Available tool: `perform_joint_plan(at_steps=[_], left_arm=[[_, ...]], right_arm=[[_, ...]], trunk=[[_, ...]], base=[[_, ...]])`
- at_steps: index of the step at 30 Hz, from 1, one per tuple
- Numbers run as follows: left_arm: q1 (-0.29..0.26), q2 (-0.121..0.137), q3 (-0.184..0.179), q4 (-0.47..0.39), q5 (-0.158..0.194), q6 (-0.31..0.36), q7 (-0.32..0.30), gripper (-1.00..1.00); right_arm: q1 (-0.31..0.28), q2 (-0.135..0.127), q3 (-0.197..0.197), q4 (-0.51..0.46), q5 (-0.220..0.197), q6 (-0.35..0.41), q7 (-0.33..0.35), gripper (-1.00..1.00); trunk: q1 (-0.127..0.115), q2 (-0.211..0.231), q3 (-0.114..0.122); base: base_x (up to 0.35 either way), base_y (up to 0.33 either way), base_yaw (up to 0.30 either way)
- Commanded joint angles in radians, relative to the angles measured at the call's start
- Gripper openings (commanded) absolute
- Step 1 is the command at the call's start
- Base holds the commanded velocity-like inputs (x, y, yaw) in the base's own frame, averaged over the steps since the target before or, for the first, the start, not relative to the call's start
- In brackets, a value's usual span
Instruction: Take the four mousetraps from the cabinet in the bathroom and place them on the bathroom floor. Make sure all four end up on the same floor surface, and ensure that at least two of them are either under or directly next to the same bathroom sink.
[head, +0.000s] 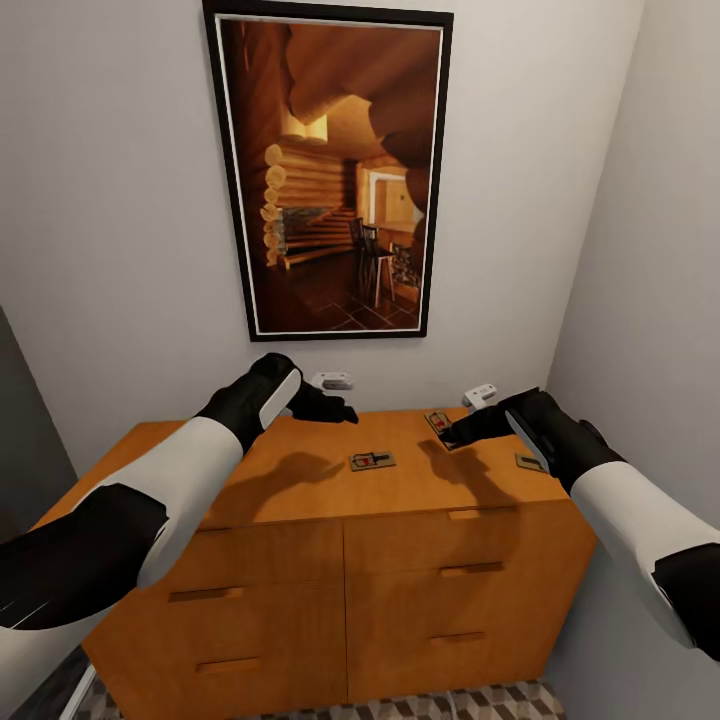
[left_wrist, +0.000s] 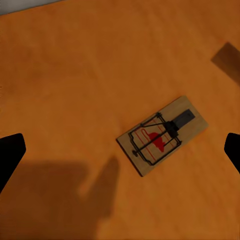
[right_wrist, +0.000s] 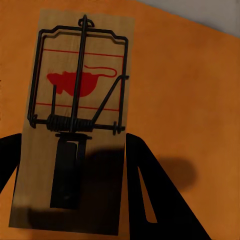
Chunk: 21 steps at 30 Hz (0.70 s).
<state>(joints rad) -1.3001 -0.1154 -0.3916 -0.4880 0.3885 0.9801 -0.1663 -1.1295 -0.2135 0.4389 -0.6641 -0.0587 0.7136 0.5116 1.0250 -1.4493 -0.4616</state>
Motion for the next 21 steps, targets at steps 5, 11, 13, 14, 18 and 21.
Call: perform_joint_plan(at_steps=[5, 11, 13, 14, 18, 21], left_arm=[[-0.001, 0.001, -0.003, 0.001, -0.008, 0.003, -0.009, 1.00], [0.000, 0.010, -0.003, 0.000, -0.007, 0.003, -0.009, 1.00], [0.001, 0.011, -0.003, 0.000, -0.007, 0.003, -0.009, 1.00], [0.001, 0.011, -0.003, 0.000, -0.007, 0.003, -0.009, 1.00], [0.001, 0.011, -0.002, 0.000, -0.007, 0.003, -0.009, 1.00], [0.001, 0.011, -0.002, 0.000, -0.007, 0.003, -0.009, 1.00]], right_arm=[[-0.001, -0.001, 0.004, -0.002, -0.010, 0.007, -0.002, -1.00], [-0.001, -0.001, 0.004, -0.002, -0.011, 0.007, -0.002, -1.00], [-0.001, -0.001, 0.004, -0.001, -0.011, 0.007, -0.001, -1.00], [-0.001, -0.001, 0.004, -0.001, -0.011, 0.007, -0.001, -1.00], [-0.001, -0.001, 0.004, 0.000, -0.012, 0.007, -0.001, -1.00], [-0.001, 0.000, 0.004, 0.000, -0.012, 0.007, -0.001, -1.00]], trunk=[[0.000, -0.001, -0.001], [0.000, -0.001, -0.001], [0.000, -0.001, 0.000], [0.000, -0.001, 0.001], [0.000, -0.001, 0.005], [0.000, -0.001, 0.009]], base=[[0.000, 0.000, 0.000], [0.000, 0.000, 0.000], [0.000, 0.000, -0.039], [0.000, 0.000, -0.092], [0.000, 0.000, -0.163], [0.000, 0.000, -0.202]])
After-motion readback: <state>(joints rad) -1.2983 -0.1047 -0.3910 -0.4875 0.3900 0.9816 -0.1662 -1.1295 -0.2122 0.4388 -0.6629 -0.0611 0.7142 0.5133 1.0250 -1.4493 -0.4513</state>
